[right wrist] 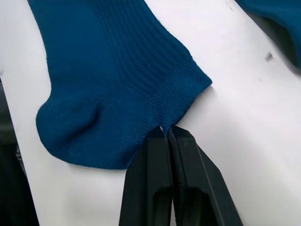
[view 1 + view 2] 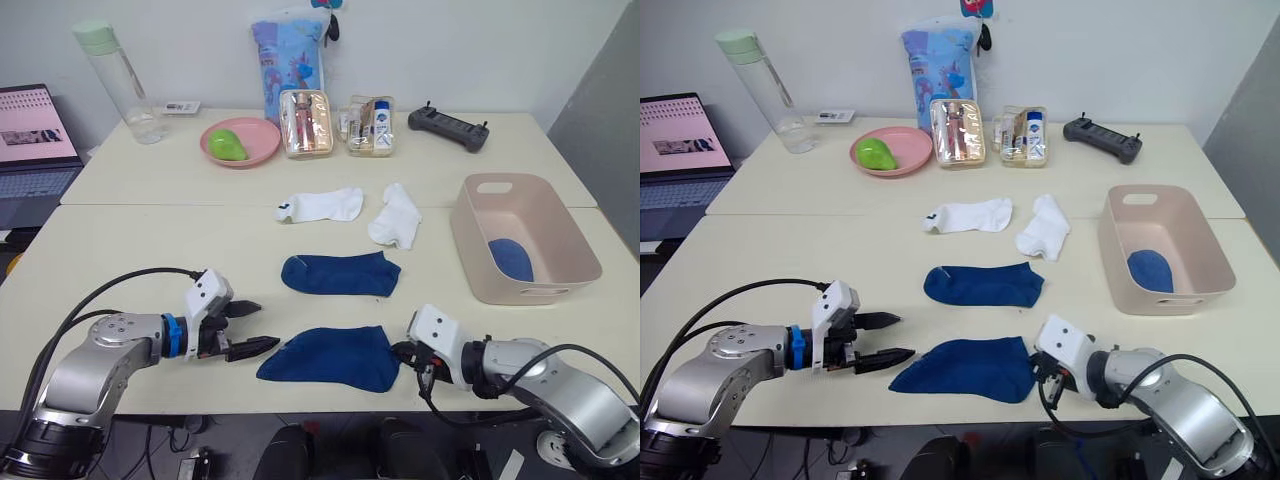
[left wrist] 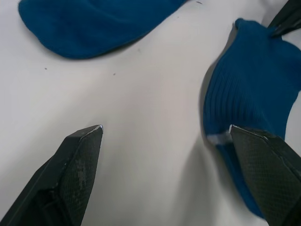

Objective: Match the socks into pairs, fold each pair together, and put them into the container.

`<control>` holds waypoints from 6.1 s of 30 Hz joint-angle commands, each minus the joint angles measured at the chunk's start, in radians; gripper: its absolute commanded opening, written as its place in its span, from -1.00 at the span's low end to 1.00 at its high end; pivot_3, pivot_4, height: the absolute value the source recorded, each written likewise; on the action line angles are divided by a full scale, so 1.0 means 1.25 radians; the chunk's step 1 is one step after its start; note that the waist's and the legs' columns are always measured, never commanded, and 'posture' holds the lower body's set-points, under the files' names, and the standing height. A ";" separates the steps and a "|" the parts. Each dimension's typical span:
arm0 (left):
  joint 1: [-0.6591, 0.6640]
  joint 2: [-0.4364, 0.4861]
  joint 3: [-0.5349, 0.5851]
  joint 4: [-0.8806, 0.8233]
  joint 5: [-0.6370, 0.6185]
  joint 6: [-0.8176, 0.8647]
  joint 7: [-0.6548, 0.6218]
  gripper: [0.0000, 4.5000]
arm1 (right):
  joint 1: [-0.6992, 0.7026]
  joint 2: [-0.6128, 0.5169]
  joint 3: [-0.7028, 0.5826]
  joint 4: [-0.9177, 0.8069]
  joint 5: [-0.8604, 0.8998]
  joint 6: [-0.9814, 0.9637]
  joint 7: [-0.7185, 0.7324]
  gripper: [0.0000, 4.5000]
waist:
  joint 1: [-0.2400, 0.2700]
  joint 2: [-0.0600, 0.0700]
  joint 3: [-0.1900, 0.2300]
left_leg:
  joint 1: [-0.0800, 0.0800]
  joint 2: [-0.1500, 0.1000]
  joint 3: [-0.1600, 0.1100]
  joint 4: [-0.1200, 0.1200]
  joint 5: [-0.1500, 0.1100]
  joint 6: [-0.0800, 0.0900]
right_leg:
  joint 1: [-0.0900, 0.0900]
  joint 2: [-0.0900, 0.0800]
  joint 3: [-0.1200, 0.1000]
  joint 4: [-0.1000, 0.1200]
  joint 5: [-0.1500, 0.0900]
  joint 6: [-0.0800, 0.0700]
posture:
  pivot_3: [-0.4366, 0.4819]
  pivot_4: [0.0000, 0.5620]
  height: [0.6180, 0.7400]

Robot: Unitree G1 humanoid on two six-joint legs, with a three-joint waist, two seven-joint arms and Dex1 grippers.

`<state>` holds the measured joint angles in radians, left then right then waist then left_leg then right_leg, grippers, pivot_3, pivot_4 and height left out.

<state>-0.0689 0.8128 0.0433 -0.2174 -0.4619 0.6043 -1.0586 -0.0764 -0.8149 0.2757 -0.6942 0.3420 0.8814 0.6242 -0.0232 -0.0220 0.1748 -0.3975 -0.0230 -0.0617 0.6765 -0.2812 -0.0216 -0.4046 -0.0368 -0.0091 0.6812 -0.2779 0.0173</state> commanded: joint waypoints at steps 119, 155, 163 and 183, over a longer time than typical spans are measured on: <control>0.079 0.018 -0.028 0.017 0.103 -0.181 0.006 -0.98 | -0.189 0.129 -0.108 -0.005 0.179 0.091 0.051 1.00 | -0.002 0.007 -0.005 | 0.001 0.000 0.000 0.000 0.000 0.000 | 0.001 0.000 0.000 0.000 0.000 0.000 | -0.05 -0.47 0.88; -0.196 -0.087 0.094 0.074 -0.063 0.110 0.183 0.27 | -0.223 0.160 -0.147 0.112 0.138 0.062 -0.055 1.00 | -0.002 0.006 -0.006 | 0.000 0.000 -0.001 0.001 0.000 0.000 | 0.000 0.001 -0.001 0.001 0.000 0.000 | -0.05 -0.47 0.88; -0.289 -0.176 -0.017 0.172 0.023 0.133 0.285 0.79 | -0.286 0.287 -0.130 0.276 0.040 0.062 -0.198 1.00 | -0.003 0.006 -0.006 | 0.000 0.000 0.000 0.001 0.000 0.000 | -0.001 0.001 0.000 0.001 0.000 0.000 | -0.05 -0.47 0.88; -0.331 -0.263 -0.100 0.289 0.089 0.062 0.210 -0.99 | -0.300 0.372 -0.103 0.335 -0.003 0.080 -0.197 -0.99 | 0.000 0.006 -0.006 | 0.000 -0.001 0.001 0.001 0.000 0.000 | 0.000 0.001 0.001 0.001 0.000 0.000 | -0.05 -0.47 0.88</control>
<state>-0.4847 0.4981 -0.0748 0.1540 -0.3328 0.6829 -0.7664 -0.4515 -0.3433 0.1447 -0.2131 0.3340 0.9907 0.3647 -0.0233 -0.0140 0.1670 -0.3977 -0.0240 -0.0607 0.6776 -0.2812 -0.0215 -0.4050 -0.0361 -0.0081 0.6825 -0.2777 0.0173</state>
